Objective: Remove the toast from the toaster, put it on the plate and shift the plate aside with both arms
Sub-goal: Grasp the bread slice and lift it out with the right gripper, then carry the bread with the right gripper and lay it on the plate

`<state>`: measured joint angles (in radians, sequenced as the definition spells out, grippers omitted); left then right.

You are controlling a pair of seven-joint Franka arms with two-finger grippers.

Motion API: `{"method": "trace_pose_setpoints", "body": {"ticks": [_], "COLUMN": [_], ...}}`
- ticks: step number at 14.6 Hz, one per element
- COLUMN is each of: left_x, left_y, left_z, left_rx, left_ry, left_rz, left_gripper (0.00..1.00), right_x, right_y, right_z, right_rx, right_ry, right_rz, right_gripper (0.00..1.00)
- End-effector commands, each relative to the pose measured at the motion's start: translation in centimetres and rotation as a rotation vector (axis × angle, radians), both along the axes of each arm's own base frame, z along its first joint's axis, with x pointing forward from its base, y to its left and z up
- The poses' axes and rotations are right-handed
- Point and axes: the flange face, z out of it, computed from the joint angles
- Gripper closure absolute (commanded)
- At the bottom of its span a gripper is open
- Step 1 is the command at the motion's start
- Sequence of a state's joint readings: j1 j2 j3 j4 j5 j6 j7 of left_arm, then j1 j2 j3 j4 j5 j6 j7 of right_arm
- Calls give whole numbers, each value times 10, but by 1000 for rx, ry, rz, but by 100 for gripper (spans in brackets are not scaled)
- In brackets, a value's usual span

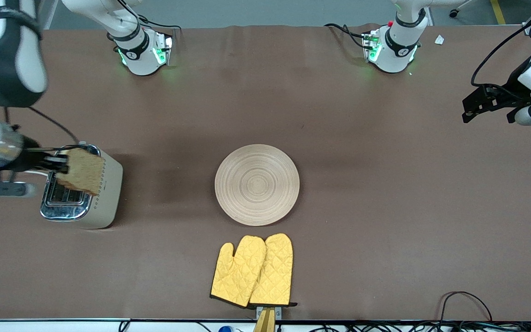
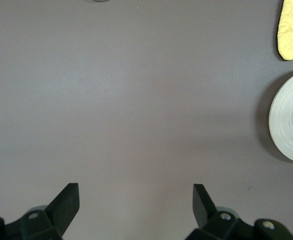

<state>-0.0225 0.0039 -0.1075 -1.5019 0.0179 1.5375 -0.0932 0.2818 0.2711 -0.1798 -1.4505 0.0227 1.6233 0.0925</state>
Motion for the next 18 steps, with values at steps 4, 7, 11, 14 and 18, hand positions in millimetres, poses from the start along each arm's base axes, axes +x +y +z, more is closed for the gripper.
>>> {"method": "trace_pose_setpoints", "body": {"ticks": [4,7,11,14,18], "left_x": [2,4,4,4,4], "left_y": [4,4,4,4,4], "left_z": [5,3,3,3,3], "left_rx": [-13,-13,-13,-13,-13], "left_ry": [-8,-11,-11,-11,-11], "left_rz": [-7,-7,-7,-7,-7], "left_gripper": [0,0,0,0,0], "right_x": [-9,-28,-49,-47,-46], "right_y": [180,261,330,349,369], "right_z": [-66,-126,-181,-185,-163], "right_rx": [58,6,-15,22,81], "right_ry": [-16,-15,-49,-101,-165], "right_rz": [-94,-210,-337,-389,-430], "right_gripper": [87,86,85,67,0]}}
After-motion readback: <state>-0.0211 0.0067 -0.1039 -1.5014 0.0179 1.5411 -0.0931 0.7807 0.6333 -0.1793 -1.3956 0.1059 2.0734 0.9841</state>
